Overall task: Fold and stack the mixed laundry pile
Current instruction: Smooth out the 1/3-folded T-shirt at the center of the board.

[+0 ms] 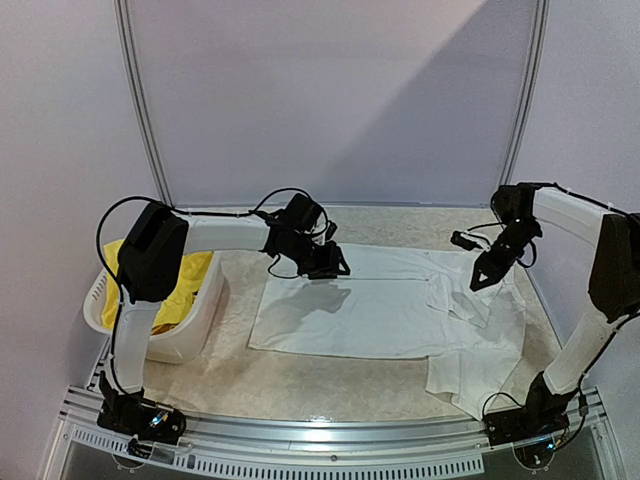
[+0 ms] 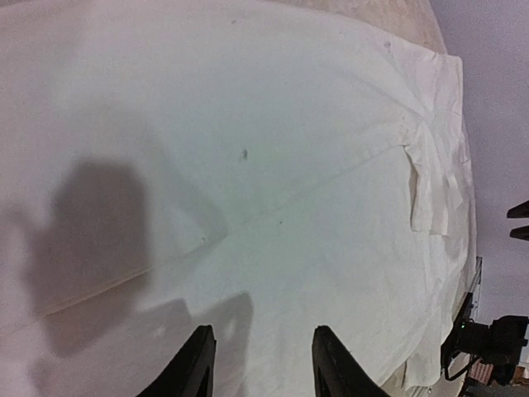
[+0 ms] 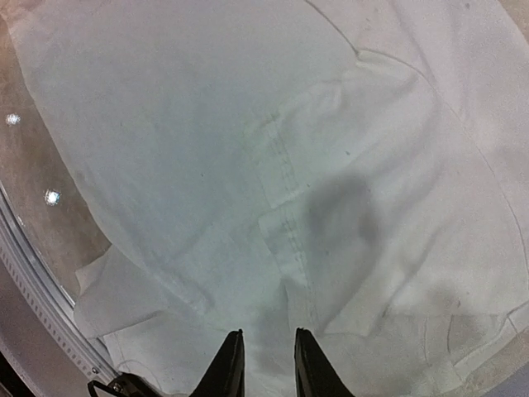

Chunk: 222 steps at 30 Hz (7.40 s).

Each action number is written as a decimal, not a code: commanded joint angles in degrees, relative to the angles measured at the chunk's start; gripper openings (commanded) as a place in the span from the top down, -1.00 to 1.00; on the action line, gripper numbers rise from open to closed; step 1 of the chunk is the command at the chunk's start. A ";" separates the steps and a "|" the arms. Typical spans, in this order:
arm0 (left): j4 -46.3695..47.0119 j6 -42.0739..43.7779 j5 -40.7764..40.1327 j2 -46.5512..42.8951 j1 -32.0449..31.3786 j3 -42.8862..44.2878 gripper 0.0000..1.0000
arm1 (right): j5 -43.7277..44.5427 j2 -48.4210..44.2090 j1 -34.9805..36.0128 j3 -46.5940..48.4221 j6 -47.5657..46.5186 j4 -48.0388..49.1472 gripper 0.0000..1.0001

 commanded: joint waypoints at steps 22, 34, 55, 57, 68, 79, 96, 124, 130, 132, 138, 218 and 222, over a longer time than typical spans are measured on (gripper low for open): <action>-1.61 1.30 -0.63 -4.17 1.28 -2.68 0.18 | 7.78 19.51 14.21 6.10 7.74 12.25 0.43; -0.97 0.99 0.28 -3.73 1.46 -3.22 0.18 | 10.88 21.11 16.44 6.80 8.91 13.29 0.46; -0.78 1.02 1.06 -3.47 1.95 -3.05 0.18 | 6.64 15.60 16.61 10.79 10.74 7.89 0.99; -0.51 0.89 1.19 -3.33 1.99 -3.12 0.18 | 4.86 15.81 16.61 11.54 11.24 7.33 0.99; -0.13 0.91 1.40 -4.36 2.16 -5.29 0.18 | 1.04 20.94 16.54 16.82 13.49 4.56 0.91; -1.94 2.01 1.07 -2.98 2.81 -2.09 0.18 | 5.36 16.83 12.17 19.31 8.85 -2.43 0.54; -9.27 -0.18 -2.40 17.74 7.83 26.30 0.18 | 6.52 25.55 -17.24 25.03 13.63 12.94 0.69; 2.28 -6.59 -2.41 12.59 11.61 14.10 0.20 | 7.29 30.13 -23.59 24.63 16.64 14.54 0.69; 2.70 -4.26 -2.91 9.24 11.35 13.79 0.20 | -1.32 22.78 -23.56 24.52 16.18 12.34 0.62; 2.64 -4.21 -2.78 9.35 11.40 13.93 0.20 | -2.43 23.19 -23.32 25.53 16.15 12.40 0.62; 2.49 -5.71 -0.57 13.01 11.65 16.18 0.20 | -4.83 30.60 -23.04 31.74 17.39 11.45 0.62; -17.98 7.11 -17.30 15.51 16.47 22.70 0.44 | -4.61 14.27 -16.14 13.41 13.34 13.45 0.16; -17.16 7.37 -17.68 15.91 16.65 22.88 0.68 | -2.60 15.82 -16.15 13.50 13.01 14.75 0.16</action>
